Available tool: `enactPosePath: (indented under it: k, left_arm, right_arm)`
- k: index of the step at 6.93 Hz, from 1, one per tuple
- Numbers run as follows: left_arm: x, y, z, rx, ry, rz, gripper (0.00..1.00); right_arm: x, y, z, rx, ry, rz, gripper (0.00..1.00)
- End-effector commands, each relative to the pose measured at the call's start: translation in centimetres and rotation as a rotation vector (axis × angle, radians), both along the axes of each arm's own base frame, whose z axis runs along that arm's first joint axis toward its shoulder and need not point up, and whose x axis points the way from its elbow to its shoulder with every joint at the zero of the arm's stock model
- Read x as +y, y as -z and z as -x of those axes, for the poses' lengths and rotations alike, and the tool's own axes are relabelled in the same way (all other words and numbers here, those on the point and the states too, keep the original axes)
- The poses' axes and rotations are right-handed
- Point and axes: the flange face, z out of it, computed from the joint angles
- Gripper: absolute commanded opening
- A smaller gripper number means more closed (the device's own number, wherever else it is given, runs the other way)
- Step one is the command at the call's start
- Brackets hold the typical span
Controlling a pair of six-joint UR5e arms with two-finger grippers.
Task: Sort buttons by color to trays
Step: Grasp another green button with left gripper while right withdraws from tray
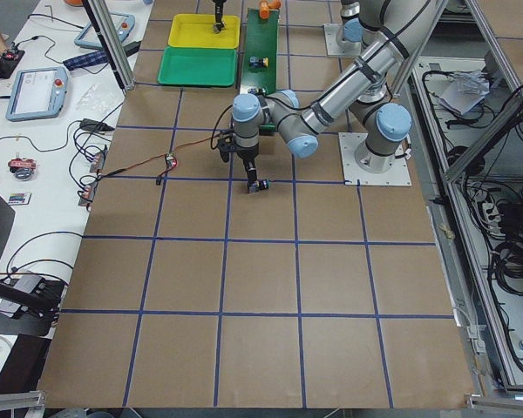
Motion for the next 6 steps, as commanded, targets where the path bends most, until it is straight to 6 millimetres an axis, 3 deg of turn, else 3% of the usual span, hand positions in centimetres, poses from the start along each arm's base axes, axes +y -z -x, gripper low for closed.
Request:
enactPosePath:
  k: [1, 2, 3, 4, 5, 6]
  left_arm:
    - [0.7, 1.3, -0.9, 0.006, -0.032, -0.008, 1.00]
    - [0.7, 2.2, -0.9, 0.018, -0.029, -0.025, 0.77]
    - [0.7, 2.8, -1.0, 0.024, -0.032, -0.037, 0.16]
    - [0.6, 1.9, -0.8, 0.020, -0.032, -0.022, 0.00]
    - [0.7, 1.4, -0.6, 0.022, -0.033, -0.012, 0.00]
    - [0.2, -0.1, -0.2, 0.011, -0.019, -0.004, 0.00]
  right_arm:
    - [1.4, -3.7, -1.9, -0.007, -0.014, 0.013, 1.00]
    - [3.5, -6.6, -4.7, -0.017, -0.030, -0.030, 1.00]
    - [6.0, -8.8, -8.9, -0.026, -0.007, -0.071, 1.00]
    - [8.2, -10.1, -12.9, -0.031, 0.033, -0.088, 1.00]
    - [9.8, -9.9, -16.4, -0.031, 0.071, -0.096, 1.00]
    - [11.1, -8.5, -19.1, -0.032, 0.097, -0.118, 1.00]
